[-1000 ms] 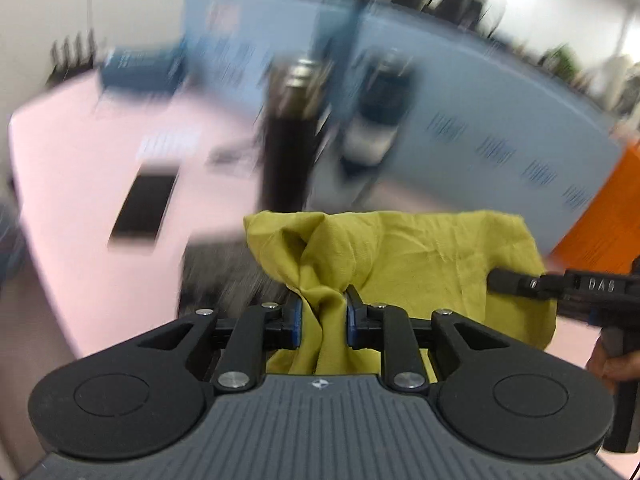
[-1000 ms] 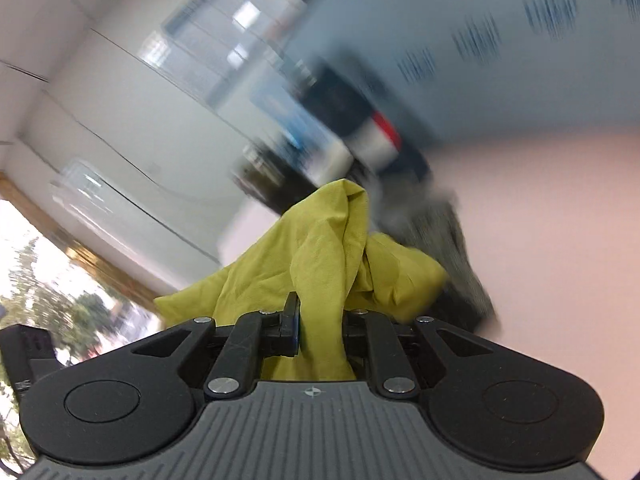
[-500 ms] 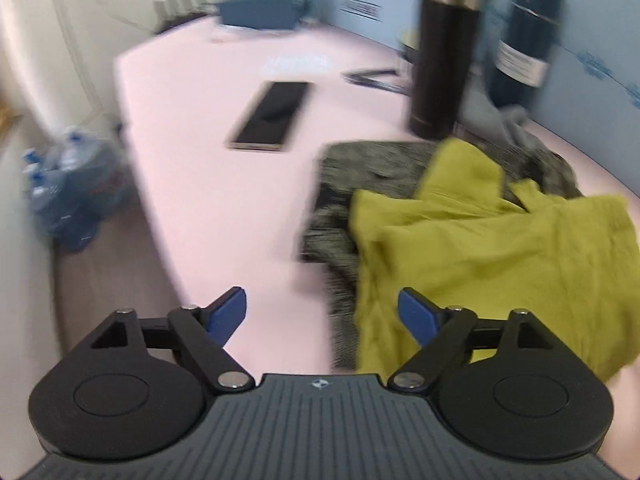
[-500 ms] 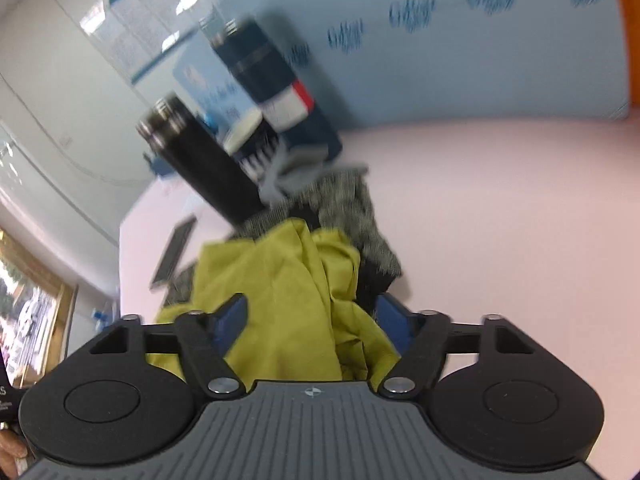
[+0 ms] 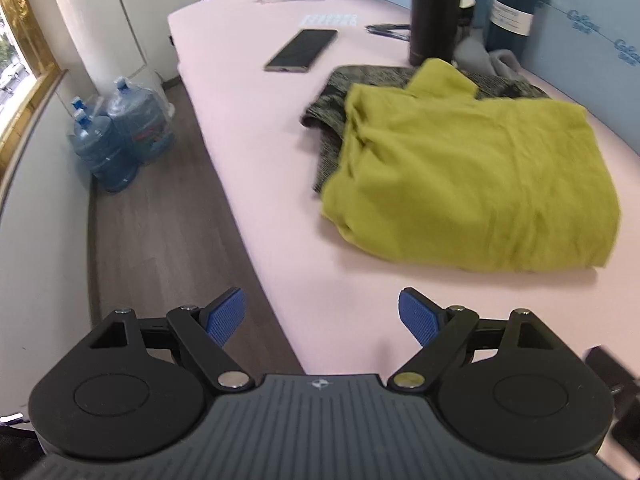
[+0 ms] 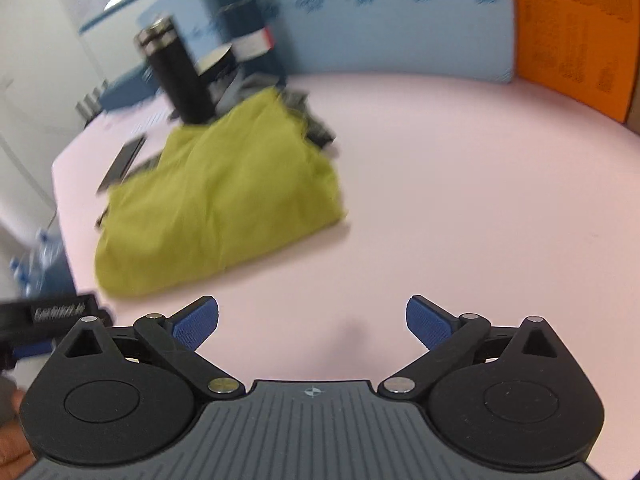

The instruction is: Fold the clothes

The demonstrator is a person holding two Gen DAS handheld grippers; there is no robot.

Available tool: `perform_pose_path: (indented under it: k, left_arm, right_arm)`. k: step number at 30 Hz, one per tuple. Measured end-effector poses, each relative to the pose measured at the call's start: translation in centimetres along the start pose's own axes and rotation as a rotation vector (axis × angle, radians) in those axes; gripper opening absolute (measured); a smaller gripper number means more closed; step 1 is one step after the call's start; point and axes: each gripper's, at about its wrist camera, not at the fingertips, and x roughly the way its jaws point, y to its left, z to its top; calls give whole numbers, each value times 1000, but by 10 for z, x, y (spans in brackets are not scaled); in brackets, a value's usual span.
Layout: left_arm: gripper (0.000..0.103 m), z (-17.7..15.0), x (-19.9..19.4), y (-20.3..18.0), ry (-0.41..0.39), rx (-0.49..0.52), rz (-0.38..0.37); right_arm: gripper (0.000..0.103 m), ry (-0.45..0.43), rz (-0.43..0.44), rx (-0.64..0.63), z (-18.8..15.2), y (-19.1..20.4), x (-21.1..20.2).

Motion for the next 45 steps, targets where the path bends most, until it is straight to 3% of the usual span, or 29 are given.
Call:
perform_pose_path:
  k: [19,31,45]
  left_arm:
    - [83,-19,-23,-9,-58,-4,-11]
    - [83,-15,-15,-19,-50,15,-50]
    - [83,-2,-7,-31,-72,48,-106]
  right_arm:
    - [101,38,30,-238,-18,30,-7]
    - [101,80,5,-229,-17,23,0]
    - [101,-36,-103,-283,-9,23,2]
